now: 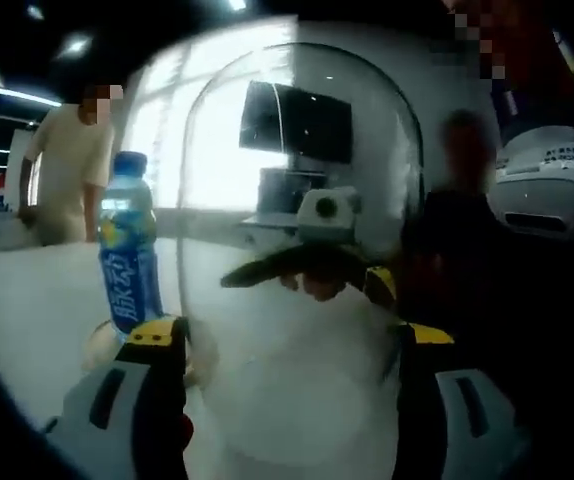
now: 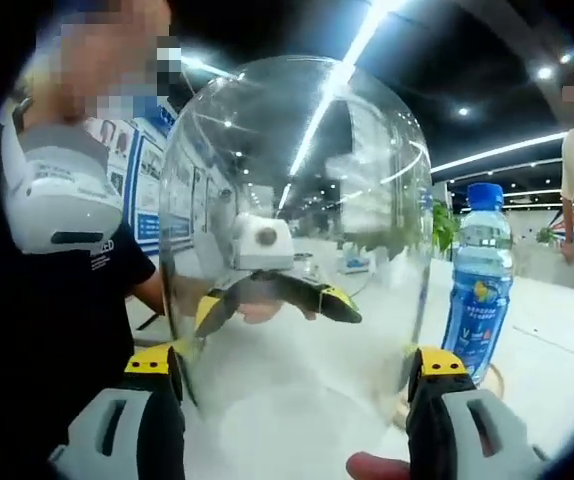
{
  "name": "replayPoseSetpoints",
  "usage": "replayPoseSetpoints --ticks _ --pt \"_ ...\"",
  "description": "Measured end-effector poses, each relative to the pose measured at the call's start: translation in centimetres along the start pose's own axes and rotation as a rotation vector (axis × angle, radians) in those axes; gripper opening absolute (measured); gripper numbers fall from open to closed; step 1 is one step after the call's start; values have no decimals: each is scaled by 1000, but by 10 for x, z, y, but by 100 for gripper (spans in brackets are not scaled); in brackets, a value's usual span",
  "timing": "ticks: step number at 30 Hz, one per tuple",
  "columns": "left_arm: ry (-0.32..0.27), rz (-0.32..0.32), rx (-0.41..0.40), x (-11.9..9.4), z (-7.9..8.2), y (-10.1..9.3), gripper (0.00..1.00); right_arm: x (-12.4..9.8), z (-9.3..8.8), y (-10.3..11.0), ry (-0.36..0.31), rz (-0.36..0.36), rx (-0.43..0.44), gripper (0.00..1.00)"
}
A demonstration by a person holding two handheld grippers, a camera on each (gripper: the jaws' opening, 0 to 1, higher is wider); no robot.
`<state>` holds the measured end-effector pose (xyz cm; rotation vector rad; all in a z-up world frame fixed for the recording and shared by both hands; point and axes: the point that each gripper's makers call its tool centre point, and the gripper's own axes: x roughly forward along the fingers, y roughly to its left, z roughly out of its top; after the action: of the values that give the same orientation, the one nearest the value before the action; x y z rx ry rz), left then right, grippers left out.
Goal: Open the cover put in the Mizone put the cover back on
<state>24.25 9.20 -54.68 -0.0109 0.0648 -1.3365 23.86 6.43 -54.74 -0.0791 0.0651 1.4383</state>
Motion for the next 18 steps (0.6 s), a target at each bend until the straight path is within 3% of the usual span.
replayPoseSetpoints --ticks 18 --pt "-19 0 8 0 2 1 73 6 1 -2 -40 16 19 89"
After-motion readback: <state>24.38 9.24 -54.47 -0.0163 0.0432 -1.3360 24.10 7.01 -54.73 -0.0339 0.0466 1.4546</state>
